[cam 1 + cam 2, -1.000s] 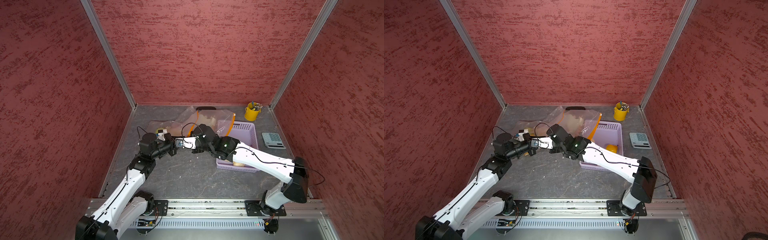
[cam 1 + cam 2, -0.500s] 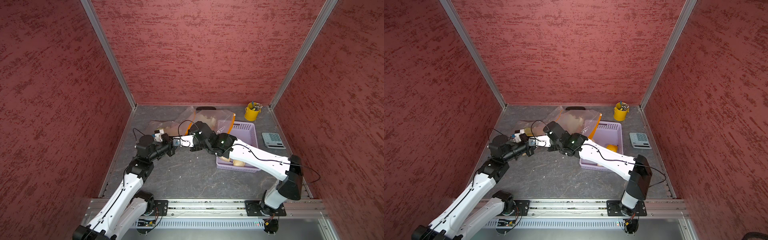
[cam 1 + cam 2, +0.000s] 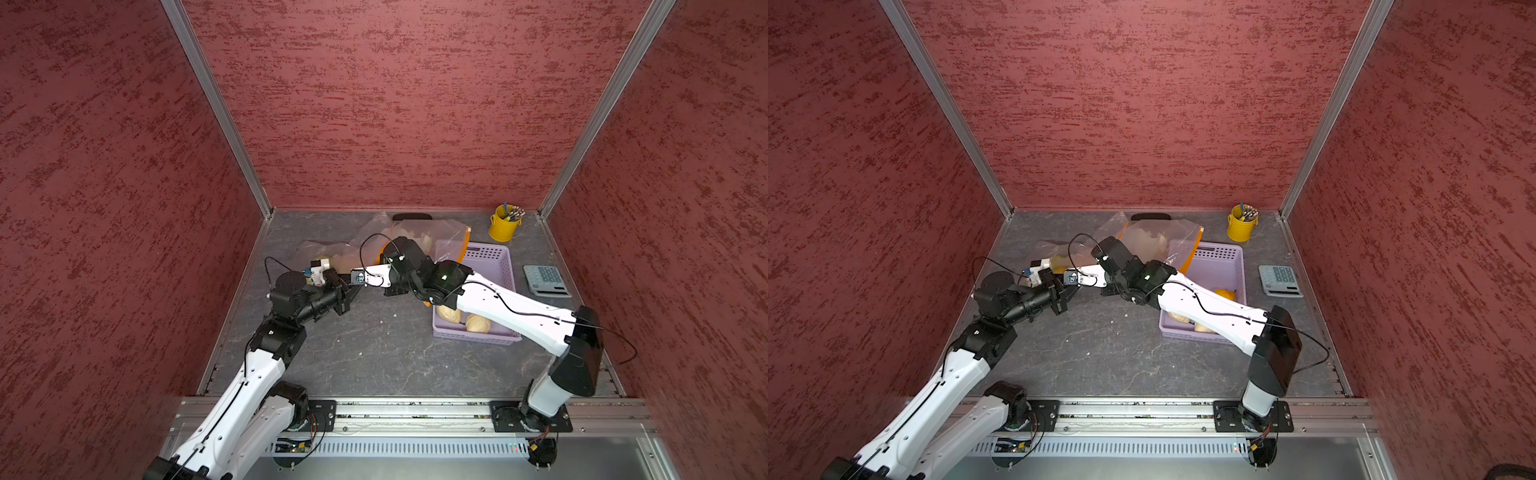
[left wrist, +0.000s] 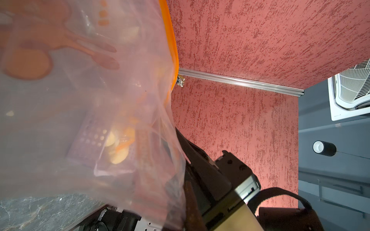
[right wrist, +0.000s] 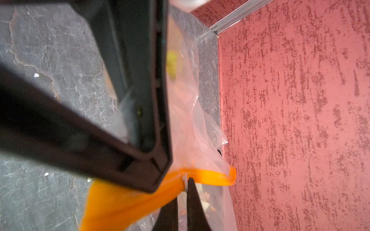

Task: Open the zip-top bag and take out the pear
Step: Unzip the zipper on the zipper food storage bag.

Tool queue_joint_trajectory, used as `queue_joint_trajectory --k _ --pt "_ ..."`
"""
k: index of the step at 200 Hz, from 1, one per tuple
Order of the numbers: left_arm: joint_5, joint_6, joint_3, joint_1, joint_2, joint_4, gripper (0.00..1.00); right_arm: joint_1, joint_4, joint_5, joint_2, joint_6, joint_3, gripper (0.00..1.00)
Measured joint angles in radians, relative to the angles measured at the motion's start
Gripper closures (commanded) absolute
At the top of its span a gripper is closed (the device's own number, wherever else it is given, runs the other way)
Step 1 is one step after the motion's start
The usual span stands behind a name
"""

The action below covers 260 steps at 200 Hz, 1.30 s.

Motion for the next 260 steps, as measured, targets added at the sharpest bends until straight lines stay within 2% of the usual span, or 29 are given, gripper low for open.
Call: queue_joint_trajectory --k 81,136,260 --pt "0.07 0.0 0.0 0.055 -0.088 -0.03 1.0 -0.053 0.002 -0.002 0.003 0.0 0.0 1.0" --pt "0.199 -0.013 -0.001 0.215 -0.169 -0.059 1.0 -0.094 0.005 -0.03 0.004 0.006 0.0 1.0" --pt "0.297 -0.039 0.065 0.288 -0.159 0.001 1.0 -0.227 0.013 -0.076 0.053 0.055 -0.001 1.0"
